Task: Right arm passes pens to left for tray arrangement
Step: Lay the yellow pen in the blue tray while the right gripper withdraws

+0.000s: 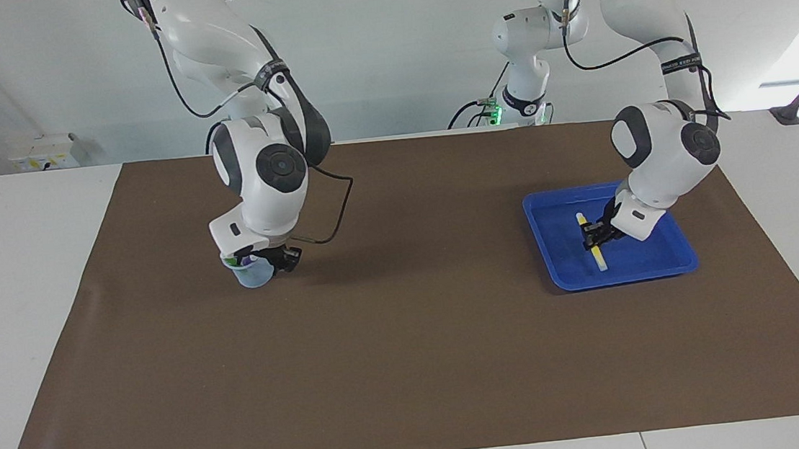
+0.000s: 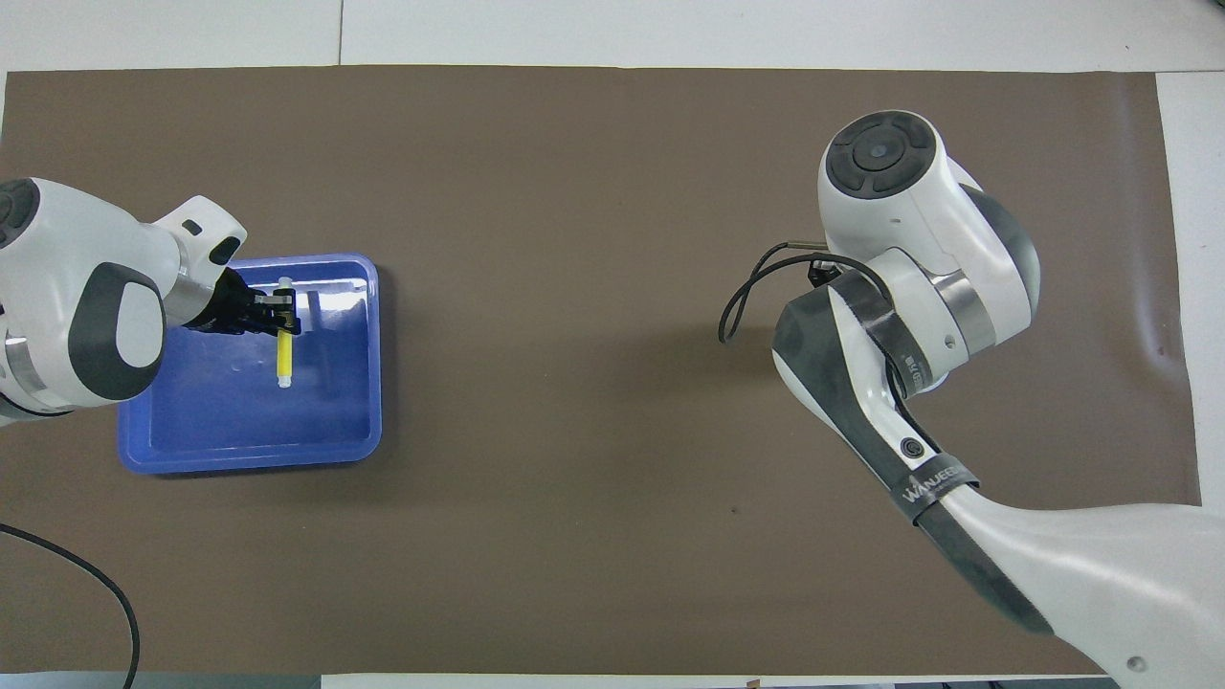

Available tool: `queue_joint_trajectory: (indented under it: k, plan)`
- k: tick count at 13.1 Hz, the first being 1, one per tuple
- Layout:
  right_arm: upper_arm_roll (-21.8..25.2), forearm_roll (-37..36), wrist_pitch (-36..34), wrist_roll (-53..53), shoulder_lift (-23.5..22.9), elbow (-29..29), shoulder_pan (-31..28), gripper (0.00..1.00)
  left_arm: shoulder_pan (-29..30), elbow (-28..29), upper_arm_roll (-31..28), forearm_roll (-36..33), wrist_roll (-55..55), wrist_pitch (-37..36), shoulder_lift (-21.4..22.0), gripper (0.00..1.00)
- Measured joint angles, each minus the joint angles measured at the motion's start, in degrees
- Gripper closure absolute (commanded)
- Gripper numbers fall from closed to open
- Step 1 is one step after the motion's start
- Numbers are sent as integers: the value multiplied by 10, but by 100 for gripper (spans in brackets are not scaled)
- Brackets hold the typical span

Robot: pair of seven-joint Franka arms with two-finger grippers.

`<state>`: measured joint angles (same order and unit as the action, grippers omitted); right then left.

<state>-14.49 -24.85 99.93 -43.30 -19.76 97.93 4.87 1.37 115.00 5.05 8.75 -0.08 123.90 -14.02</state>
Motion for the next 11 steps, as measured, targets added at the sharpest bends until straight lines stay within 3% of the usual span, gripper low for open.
queue_joint_trajectory:
  k: [3, 4, 5, 11]
  plan:
    - [0, -8, -23, -11, 2, 3, 1, 37, -4, 0, 0, -1, 0, 4, -3, 100]
    - [0, -9, -31, -12, 3, 3, 1, 38, -4, 0, -1, -1, 0, 4, -3, 75]
    - [0, -9, -36, -13, 4, 3, 1, 39, -4, 0, -1, -1, 0, 4, -4, 1]
    - [0, -9, -41, -24, 5, 6, 1, 42, -3, 0, -3, -1, 0, 4, -4, 0]
